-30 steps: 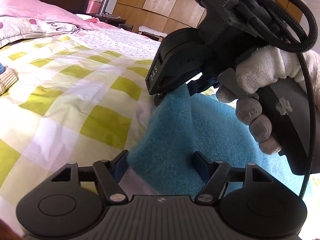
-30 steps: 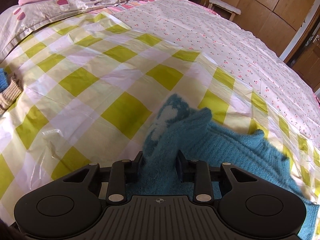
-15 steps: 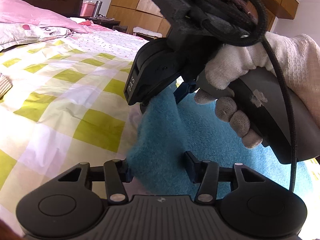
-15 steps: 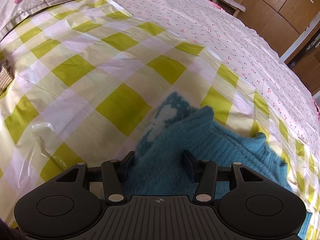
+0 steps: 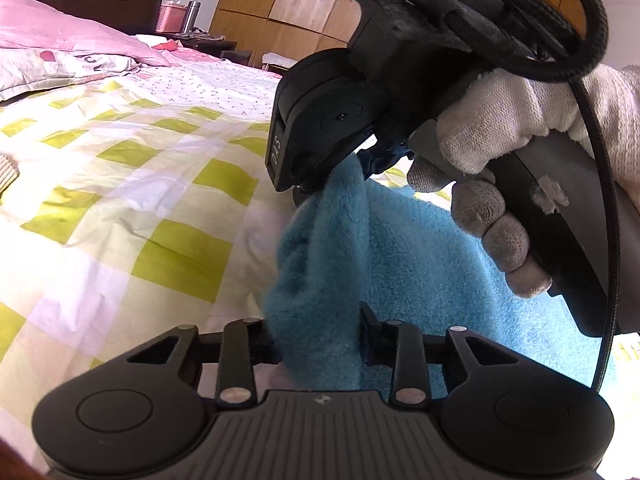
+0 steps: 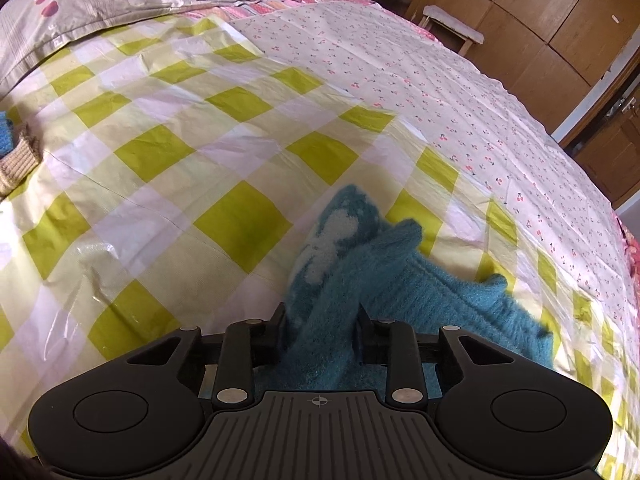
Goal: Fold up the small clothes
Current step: 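Grasp the folded sweater edge with both grippers side by side, then lift the held edge with both grippers and fold it over the other half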
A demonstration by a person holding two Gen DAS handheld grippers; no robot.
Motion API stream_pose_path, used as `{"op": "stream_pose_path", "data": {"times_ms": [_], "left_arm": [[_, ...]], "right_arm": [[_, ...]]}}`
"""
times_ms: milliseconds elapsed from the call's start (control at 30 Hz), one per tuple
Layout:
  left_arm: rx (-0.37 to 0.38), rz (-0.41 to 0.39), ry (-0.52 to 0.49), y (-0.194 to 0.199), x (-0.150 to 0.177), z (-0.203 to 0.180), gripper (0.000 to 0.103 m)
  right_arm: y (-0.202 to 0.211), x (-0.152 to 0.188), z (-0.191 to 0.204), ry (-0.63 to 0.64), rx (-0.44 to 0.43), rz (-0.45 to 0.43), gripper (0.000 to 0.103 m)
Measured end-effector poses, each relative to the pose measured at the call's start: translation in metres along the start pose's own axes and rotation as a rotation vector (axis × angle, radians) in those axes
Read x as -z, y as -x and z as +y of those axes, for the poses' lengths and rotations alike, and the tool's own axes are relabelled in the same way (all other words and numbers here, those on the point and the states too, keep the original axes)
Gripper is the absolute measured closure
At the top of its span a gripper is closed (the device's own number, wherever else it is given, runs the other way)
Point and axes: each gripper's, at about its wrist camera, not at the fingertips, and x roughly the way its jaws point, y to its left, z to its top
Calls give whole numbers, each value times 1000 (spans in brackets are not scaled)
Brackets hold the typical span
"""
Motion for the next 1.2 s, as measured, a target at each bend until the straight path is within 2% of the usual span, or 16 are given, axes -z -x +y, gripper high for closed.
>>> {"op": "stream_pose_path", "data": {"times_ms": [167, 567, 1200], "left_arm": [[23, -25, -10, 6, -4, -9, 73], [50, -72, -58, 19, -12, -28, 75], [62, -70, -171, 16, -17, -89, 76]], "right_arm": [[19, 3, -17, -42, -19, -32, 75], [56, 17, -50, -105, -38, -103, 76], [84, 53, -114, -238, -55, -160, 79]]}}
